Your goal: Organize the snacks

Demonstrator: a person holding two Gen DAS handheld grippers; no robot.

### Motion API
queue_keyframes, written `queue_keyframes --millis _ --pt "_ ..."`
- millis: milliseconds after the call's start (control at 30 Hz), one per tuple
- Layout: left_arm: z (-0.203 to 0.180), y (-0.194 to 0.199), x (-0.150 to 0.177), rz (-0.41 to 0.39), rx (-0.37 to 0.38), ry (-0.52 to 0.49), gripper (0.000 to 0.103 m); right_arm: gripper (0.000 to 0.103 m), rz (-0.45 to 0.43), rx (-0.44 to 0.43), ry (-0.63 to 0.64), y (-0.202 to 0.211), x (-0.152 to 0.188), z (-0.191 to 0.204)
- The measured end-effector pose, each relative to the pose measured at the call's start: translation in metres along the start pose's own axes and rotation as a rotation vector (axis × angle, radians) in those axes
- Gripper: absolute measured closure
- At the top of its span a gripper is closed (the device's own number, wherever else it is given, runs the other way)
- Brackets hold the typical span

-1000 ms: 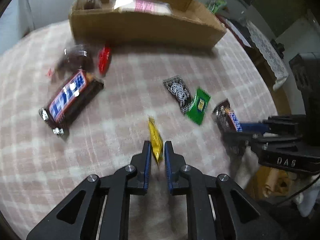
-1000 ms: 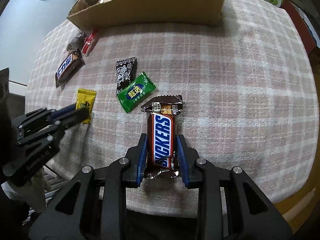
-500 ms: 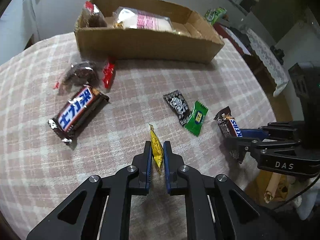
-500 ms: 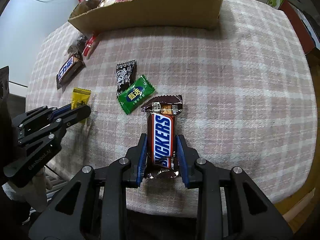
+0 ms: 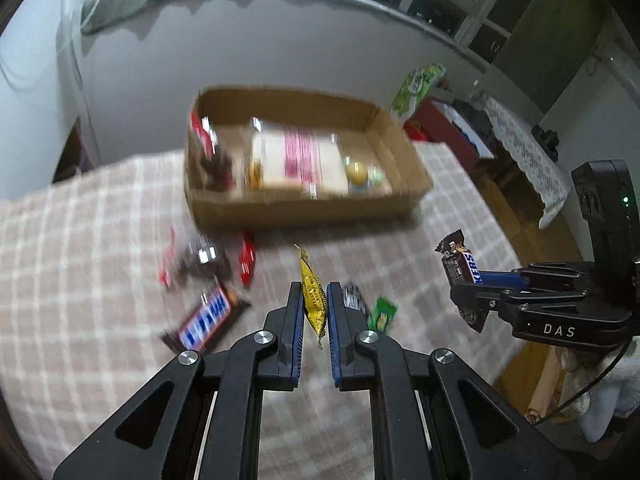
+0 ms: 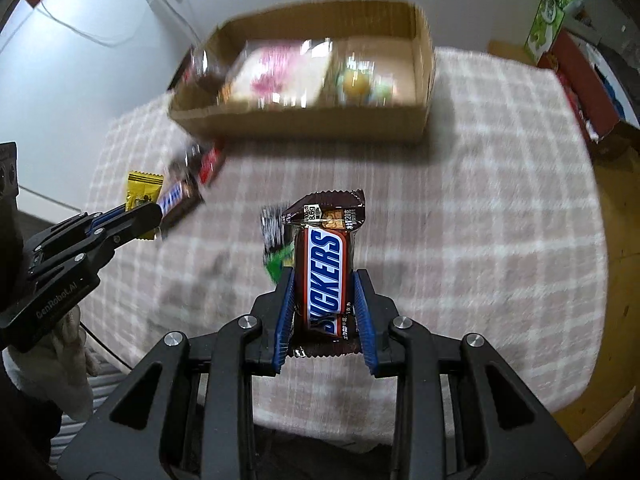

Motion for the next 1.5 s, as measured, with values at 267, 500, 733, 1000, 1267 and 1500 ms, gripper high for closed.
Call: queue_keyframes --millis 267,500,733,1000,1267,1500 --pt "0.001 0.01 -0.048 -0.069 -0.026 -0.049 0.094 0.073 -0.088 0.019 0.003 0.024 -0.055 -0.009" --pt "0.006 0.009 -0.074 -0.097 -0.041 -0.069 0.094 0.073 -0.138 0.04 0.022 0.035 -0.094 -0.013" --pt "0.013 -0.002 -0.095 -0.094 -0.036 -0.049 0.093 0.073 -0.155 0.057 0.025 0.03 -0.129 -0.019" --pt "0.025 -0.029 -0.109 -0.052 -0.026 0.002 0.094 0.073 -0.133 0.058 0.009 0.006 -0.153 -0.027" --pt "0.026 -0.044 -0.11 -0.017 -0.034 0.007 0.093 0.073 -0.098 0.054 0.014 -0.016 -0.16 -0.027" --pt "0.026 -0.042 -0.111 -0.019 -0.048 -0.006 0.063 0.024 -0.142 0.055 0.028 -0.009 -0.164 -0.026"
Point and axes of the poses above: each gripper's, at about its wrist camera, not at the fingertips, and y roughly against the way its jaws point, z to its left, x to its underside, the point moved 6 cm from there along -y, roughly the way its jaws point, and after that the axes turned 3 degrees about z, right-handed, at the moved point
